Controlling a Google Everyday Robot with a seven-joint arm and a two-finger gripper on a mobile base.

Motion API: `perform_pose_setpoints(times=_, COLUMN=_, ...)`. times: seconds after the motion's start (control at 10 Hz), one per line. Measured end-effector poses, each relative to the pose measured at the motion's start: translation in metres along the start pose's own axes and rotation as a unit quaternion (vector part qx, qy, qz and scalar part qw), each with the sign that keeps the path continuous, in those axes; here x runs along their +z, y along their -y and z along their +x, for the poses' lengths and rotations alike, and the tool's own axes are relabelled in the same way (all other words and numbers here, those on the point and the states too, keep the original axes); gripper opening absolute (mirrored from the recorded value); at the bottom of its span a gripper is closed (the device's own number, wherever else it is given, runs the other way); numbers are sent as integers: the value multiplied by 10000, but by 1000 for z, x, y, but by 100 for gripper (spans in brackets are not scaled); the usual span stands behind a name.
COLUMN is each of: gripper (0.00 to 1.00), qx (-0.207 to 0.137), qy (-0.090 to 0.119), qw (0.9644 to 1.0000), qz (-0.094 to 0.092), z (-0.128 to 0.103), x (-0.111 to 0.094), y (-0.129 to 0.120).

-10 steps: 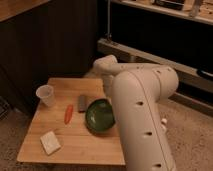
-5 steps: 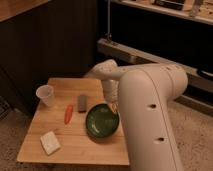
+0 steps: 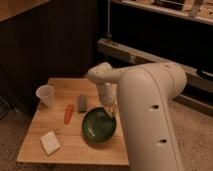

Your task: Drag the ceramic bowl in a circle

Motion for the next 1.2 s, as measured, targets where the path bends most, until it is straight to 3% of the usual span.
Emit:
perform_pose_setpoints(times=0.5, gripper=0, qx=-393, qy=62, qw=9988, qz=-269, z=-17, x=9, y=66)
perform_pose_setpoints(times=0.9, gripper=0, qx=-752, qy=195, qw=9960, qz=-443, z=30, x=-12, y=104)
perform_pose_setpoints(times=1.2, gripper=0, qx=-948, qy=289, qw=9936, qz=-538, z=42, x=-16, y=118)
